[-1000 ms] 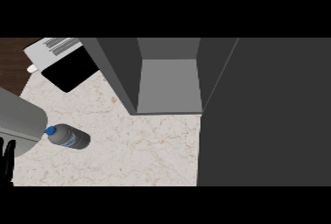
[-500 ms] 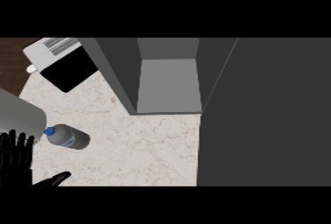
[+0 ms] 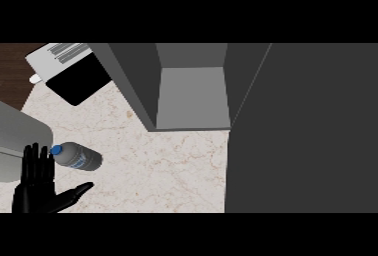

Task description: Pick up the bottled water, place it into the cabinet and close the cabinet

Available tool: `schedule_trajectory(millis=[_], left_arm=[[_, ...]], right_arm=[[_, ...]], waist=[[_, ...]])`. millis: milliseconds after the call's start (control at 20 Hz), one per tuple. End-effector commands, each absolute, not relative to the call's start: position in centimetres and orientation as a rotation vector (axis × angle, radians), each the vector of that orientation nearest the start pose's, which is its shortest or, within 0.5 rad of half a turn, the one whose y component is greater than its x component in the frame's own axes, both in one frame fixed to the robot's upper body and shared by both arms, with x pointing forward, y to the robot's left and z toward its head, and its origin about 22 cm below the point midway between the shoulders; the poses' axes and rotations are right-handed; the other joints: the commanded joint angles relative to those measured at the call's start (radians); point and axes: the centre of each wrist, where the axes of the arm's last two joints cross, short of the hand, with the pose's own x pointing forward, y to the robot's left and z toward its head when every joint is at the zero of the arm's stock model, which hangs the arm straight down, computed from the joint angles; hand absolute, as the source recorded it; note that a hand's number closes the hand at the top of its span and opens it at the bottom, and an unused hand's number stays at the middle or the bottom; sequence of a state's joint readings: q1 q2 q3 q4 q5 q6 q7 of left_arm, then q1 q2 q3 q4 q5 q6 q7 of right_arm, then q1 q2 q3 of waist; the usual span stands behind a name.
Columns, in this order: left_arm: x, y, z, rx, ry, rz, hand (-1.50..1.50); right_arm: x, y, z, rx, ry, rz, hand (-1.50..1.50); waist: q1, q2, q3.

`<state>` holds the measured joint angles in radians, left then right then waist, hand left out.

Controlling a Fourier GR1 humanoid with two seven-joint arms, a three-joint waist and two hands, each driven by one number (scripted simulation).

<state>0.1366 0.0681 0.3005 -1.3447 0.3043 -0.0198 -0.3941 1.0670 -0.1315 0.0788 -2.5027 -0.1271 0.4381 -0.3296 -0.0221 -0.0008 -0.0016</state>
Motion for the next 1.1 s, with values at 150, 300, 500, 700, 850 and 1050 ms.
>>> schedule_trajectory(millis=[150, 300, 500, 700, 850, 1050], left_arm=[[19.1, 33.9, -11.2, 0.237, -1.617, 0.521, -1.50], [20.6, 33.7, -11.2, 0.235, -1.637, 0.496, -1.50], [21.2, 32.2, -13.5, 0.268, -1.650, 0.488, -1.50], [20.3, 35.6, -13.4, 0.225, -1.642, 0.551, -1.50], [21.6, 35.4, -13.2, 0.132, -1.667, 0.580, -1.50], [22.7, 34.1, -13.8, 0.031, -1.694, 0.628, -1.50]], right_arm=[[0.2, -26.7, 14.3, 0.175, -1.884, 0.178, -1.50], [0.6, -26.8, 13.5, 0.171, -1.877, 0.178, -1.50], [0.9, -27.2, 14.1, 0.149, -1.897, 0.202, -1.50], [-0.1, -27.1, 14.5, 0.150, -1.888, 0.184, -1.50], [0.1, -26.6, 13.9, 0.145, -1.909, 0.170, -1.50], [0.0, -26.8, 13.1, 0.142, -1.890, 0.187, -1.50]], waist=[[-0.009, 0.001, -0.001], [0.003, 0.001, 0.000], [0.003, 0.007, -0.001], [0.002, 0.003, -0.001], [0.005, 0.003, -0.001], [0.000, 0.003, -0.001]])
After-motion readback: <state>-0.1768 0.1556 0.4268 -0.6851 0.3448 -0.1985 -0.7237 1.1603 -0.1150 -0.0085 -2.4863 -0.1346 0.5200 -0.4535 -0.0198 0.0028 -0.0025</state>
